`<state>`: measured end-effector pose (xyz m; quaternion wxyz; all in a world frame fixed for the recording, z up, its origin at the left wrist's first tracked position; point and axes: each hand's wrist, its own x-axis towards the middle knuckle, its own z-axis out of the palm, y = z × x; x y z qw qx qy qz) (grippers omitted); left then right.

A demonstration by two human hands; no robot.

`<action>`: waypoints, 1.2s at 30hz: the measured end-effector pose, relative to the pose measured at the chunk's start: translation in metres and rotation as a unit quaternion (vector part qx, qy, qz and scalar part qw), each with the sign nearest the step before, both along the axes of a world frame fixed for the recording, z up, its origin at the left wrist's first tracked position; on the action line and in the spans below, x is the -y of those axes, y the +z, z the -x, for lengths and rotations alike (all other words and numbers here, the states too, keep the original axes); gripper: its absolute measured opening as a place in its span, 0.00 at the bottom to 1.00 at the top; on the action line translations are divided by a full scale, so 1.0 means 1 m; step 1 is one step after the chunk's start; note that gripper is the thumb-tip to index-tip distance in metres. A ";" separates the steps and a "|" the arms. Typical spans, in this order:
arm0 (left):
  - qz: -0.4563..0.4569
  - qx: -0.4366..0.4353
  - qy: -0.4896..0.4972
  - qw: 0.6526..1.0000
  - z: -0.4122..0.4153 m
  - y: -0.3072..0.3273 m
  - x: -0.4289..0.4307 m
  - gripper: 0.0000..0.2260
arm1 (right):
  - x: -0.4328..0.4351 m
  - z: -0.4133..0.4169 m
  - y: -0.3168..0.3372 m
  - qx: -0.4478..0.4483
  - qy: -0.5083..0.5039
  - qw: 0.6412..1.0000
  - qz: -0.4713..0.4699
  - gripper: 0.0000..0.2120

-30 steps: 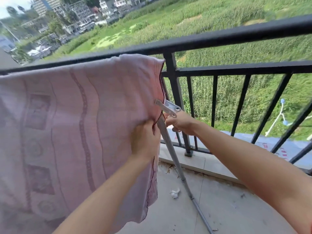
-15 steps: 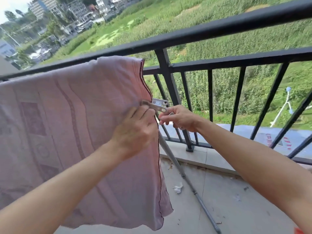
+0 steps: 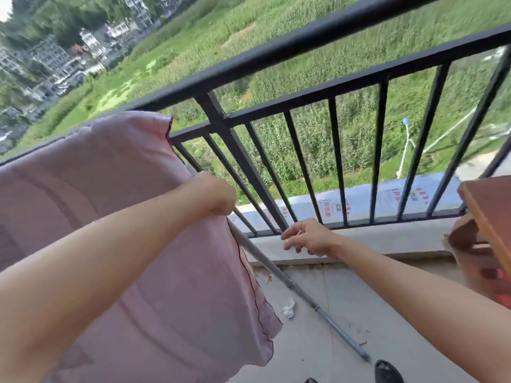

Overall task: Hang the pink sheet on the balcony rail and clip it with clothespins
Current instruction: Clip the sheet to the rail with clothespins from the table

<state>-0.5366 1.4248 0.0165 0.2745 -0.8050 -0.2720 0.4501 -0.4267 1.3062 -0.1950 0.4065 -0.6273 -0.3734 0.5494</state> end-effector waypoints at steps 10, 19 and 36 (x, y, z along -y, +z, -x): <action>0.047 0.088 -0.112 0.989 0.004 -0.006 -0.008 0.07 | -0.013 0.110 -0.019 0.108 -0.102 0.989 -0.010 0.19; 0.079 0.147 -0.377 0.911 0.030 -0.038 0.002 0.08 | -0.029 0.143 -0.032 0.137 -0.339 0.930 -0.018 0.08; 0.111 0.121 -0.301 0.939 0.006 -0.061 0.001 0.10 | 0.049 0.109 -0.072 -0.140 -0.394 0.899 0.130 0.09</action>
